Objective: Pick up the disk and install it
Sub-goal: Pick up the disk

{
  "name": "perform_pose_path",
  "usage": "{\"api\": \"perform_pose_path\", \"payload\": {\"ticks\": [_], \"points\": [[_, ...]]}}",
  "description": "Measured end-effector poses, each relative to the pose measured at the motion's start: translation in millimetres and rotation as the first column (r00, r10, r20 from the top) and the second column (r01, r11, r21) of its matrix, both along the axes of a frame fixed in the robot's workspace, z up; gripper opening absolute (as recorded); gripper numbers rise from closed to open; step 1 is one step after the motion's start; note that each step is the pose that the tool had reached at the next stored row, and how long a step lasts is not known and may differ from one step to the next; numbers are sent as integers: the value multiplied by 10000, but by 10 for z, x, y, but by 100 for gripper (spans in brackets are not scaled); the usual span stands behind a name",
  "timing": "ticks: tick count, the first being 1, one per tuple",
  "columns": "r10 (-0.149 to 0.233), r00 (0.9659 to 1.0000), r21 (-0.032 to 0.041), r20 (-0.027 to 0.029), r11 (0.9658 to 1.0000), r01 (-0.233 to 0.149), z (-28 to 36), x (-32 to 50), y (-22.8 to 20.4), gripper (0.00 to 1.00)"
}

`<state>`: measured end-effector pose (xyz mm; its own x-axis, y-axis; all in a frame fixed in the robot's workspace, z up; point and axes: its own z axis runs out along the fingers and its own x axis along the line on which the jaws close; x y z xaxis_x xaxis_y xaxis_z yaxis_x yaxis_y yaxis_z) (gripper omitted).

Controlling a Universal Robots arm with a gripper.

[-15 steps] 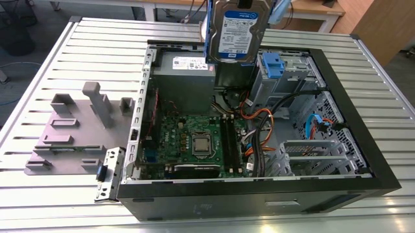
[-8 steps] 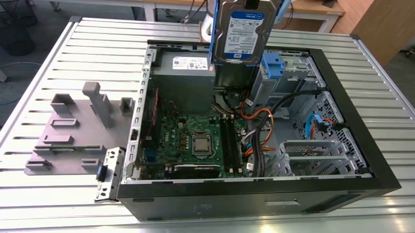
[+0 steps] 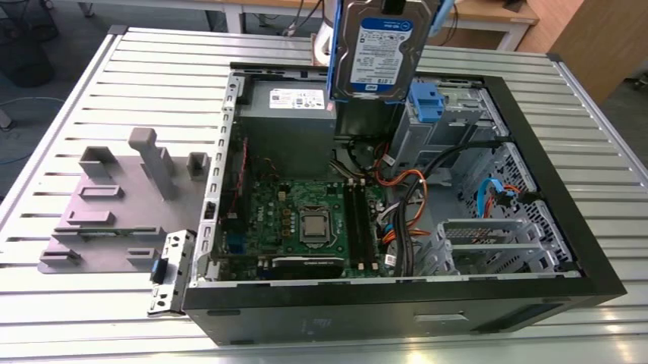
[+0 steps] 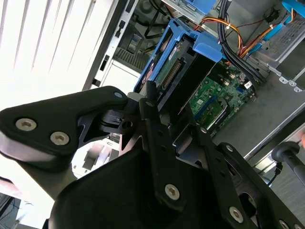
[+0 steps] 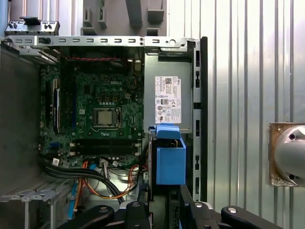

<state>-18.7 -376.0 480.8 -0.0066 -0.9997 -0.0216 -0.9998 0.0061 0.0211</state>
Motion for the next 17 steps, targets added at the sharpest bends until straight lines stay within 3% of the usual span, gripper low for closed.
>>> {"api": "perform_pose_path", "payload": {"ticks": [10,17], "points": [[-1,10000,-41,1,10000,1,0,-1,-89,35],[-1,10000,-103,1,9999,1,-1,-1,-185,35]]}}
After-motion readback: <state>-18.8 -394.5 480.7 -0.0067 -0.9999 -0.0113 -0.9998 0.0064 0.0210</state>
